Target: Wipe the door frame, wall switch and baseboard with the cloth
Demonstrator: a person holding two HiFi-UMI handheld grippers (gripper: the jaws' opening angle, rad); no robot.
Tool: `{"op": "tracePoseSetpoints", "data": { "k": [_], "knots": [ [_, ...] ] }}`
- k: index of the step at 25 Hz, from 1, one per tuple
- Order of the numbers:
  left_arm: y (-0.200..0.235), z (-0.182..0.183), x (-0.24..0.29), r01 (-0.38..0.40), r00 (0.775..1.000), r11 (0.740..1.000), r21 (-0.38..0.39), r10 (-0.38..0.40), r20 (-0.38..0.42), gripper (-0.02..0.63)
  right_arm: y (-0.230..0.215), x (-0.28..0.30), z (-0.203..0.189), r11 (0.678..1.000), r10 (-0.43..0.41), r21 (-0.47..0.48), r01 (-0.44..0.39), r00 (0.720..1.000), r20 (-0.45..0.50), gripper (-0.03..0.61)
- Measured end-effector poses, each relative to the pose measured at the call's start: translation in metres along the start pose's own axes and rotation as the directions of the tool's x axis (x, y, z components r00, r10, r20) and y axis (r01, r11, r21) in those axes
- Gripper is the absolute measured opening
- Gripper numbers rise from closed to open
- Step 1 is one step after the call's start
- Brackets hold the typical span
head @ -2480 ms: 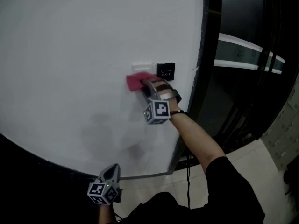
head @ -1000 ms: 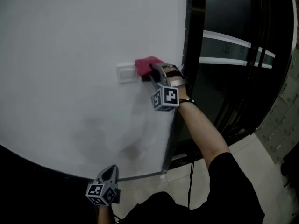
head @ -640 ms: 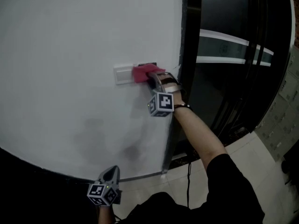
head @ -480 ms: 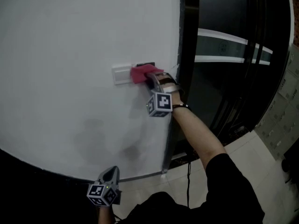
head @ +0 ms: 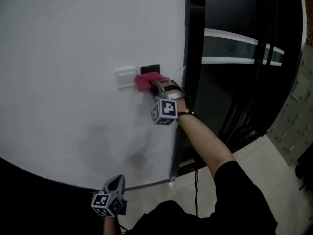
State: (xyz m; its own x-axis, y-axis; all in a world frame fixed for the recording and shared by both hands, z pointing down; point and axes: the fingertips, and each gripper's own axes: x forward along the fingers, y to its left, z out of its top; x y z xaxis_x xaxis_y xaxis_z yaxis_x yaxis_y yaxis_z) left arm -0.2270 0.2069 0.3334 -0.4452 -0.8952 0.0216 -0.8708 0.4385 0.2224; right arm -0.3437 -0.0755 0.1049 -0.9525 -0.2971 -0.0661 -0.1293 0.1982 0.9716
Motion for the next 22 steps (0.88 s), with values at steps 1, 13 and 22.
{"op": "tracePoseSetpoints", "data": {
  "k": [1, 13, 22],
  "knots": [
    [0.000, 0.000, 0.000, 0.000, 1.000, 1.000, 0.000, 0.000, 0.000, 0.000, 0.001, -0.002, 0.000, 1.000, 0.009, -0.007, -0.010, 1.000, -0.006, 0.063],
    [-0.001, -0.002, 0.002, 0.012, 1.000, 1.000, -0.005, -0.012, 0.007, 0.000, 0.007, -0.020, 0.027, 0.989, 0.100, 0.107, -0.105, 0.993, 0.057, 0.061],
    [0.011, 0.002, -0.011, -0.028, 0.999, 0.999, -0.026, 0.029, 0.033, 0.000, -0.082, -0.023, 0.089, 0.993, -0.104, 0.079, 0.091, 0.978, 0.181, 0.061]
  ]
}}
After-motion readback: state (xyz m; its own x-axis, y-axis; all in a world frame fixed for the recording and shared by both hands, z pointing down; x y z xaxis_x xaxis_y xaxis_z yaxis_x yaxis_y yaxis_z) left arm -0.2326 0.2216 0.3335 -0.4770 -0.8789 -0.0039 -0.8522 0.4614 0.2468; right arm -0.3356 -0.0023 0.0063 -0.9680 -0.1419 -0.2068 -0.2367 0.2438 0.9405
